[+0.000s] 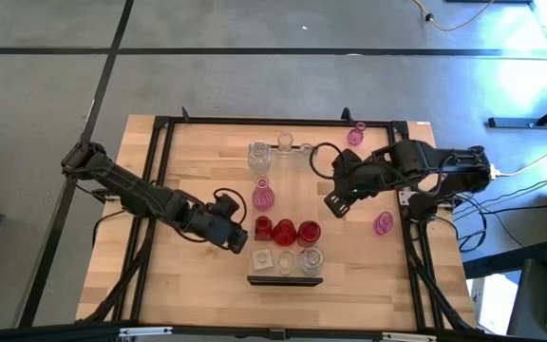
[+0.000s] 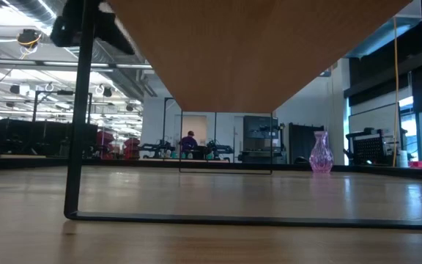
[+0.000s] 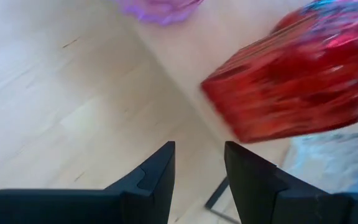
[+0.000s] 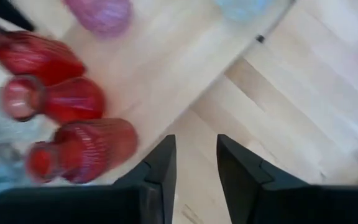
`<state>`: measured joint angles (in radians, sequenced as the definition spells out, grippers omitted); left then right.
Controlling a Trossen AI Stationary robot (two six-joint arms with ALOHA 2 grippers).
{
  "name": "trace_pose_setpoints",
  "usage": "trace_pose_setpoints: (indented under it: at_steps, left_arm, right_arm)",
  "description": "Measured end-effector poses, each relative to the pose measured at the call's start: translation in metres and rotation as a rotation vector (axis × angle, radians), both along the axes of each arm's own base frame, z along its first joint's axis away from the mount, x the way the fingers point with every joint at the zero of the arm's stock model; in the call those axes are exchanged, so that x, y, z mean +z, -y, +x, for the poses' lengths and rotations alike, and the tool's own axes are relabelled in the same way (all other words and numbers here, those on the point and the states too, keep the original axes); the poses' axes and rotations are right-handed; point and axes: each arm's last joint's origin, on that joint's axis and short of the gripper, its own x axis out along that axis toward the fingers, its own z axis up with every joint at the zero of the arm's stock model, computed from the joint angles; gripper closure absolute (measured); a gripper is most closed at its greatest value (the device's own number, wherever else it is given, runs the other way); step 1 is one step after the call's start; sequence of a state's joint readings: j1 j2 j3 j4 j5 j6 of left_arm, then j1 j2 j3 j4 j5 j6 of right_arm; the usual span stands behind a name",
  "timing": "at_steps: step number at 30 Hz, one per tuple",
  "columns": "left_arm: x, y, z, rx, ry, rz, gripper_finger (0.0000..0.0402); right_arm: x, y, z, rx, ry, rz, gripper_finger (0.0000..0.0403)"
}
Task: Sort vases onto shelf
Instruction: Put the pink vase on the shelf aligned with the other pink vase
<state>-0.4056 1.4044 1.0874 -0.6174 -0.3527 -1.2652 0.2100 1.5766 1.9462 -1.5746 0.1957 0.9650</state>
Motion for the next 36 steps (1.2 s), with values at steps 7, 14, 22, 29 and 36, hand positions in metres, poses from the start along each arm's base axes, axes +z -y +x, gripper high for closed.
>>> trace_pose_setpoints:
  at_steps: [7, 14, 22, 29, 36]
  left_arm:
    - [0.003, 0.008, -0.016, 0.021, -0.034, 0.003, 0.027]
    - [0.018, 0.009, -0.035, 0.021, -0.002, 0.012, 0.027]
    - [0.028, 0.0, -0.053, 0.017, -0.026, 0.03, 0.027]
    - [0.028, -0.002, -0.057, 0.014, -0.046, 0.05, 0.027]
    - [0.028, -0.003, -0.058, 0.024, -0.046, 0.071, 0.027]
  right_arm:
    - [-0.051, 0.004, -0.021, -0.155, -0.177, 0.01, 0.0303]
    - [-0.116, 0.013, -0.068, -0.422, -0.331, 0.073, 0.0304]
    - [-0.154, 0.022, -0.126, -0.63, -0.31, 0.231, 0.0304]
    - [-0.163, 0.016, -0.149, -0.664, -0.352, 0.309, 0.0304]
    - [-0.164, 0.003, -0.156, -0.67, -0.37, 0.263, 0.0304]
